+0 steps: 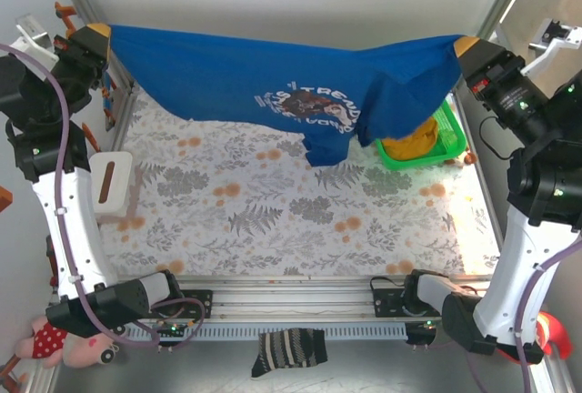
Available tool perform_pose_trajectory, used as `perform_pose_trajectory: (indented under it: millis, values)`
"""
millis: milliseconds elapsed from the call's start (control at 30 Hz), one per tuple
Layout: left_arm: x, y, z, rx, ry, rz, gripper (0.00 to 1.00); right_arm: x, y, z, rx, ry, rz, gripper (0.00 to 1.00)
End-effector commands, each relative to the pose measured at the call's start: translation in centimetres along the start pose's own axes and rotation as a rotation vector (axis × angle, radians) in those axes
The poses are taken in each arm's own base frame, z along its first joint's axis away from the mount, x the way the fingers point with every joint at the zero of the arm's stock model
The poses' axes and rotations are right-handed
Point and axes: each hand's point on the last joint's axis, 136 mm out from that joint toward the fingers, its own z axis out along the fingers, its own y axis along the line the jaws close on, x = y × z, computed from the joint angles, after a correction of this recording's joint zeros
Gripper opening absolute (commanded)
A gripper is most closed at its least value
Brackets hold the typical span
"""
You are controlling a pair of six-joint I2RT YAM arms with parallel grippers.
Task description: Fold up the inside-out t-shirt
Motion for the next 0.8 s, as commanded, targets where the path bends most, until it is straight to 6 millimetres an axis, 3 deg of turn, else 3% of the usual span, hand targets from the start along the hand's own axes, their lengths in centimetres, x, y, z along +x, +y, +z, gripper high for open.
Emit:
perform_pose_trajectory:
  millis: [0, 133, 267, 400, 500, 600, 667, 767]
  values:
    - [-1.1, 0.5, 0.3, -0.036, -0.029, 0.014, 0.0, -1.6, 0.8, 0.0, -0.008, -0.048, -0.021, 0.0]
    - [-0.9, 3.8, 2.1, -0.083, 0.005, -0.021, 0.0, -1.7, -0.9, 1.9, -0.009, -0.016, 0.018, 0.0]
    - [-0.2, 8.0, 4.6, -0.133, 0.051, -0.048, 0.0, -1.5, -4.5, 4.9, 0.016, 0.026, 0.072, 0.0]
    - [0.8, 12.3, 8.4, -0.173, 0.105, -0.074, 0.0, -1.7, -8.5, 8.6, 0.046, 0.053, 0.127, 0.0]
    - [0.4, 14.7, 11.8, -0.186, 0.113, -0.088, 0.0, -2.1, -10.7, 12.4, 0.044, 0.073, 0.15, 0.0]
    - [-0.9, 15.2, 15.6, -0.161, 0.117, -0.088, 0.0, -3.3, -10.1, 17.0, -0.015, 0.091, 0.134, 0.0]
    - [-2.6, 13.4, 17.4, -0.115, 0.105, -0.081, 0.0, -4.6, -9.0, 19.1, -0.068, 0.087, 0.125, 0.0]
    - [-5.3, 9.3, 18.3, -0.076, 0.066, -0.021, 0.0, -7.8, -7.7, 20.8, -0.184, 0.008, 0.17, 0.0]
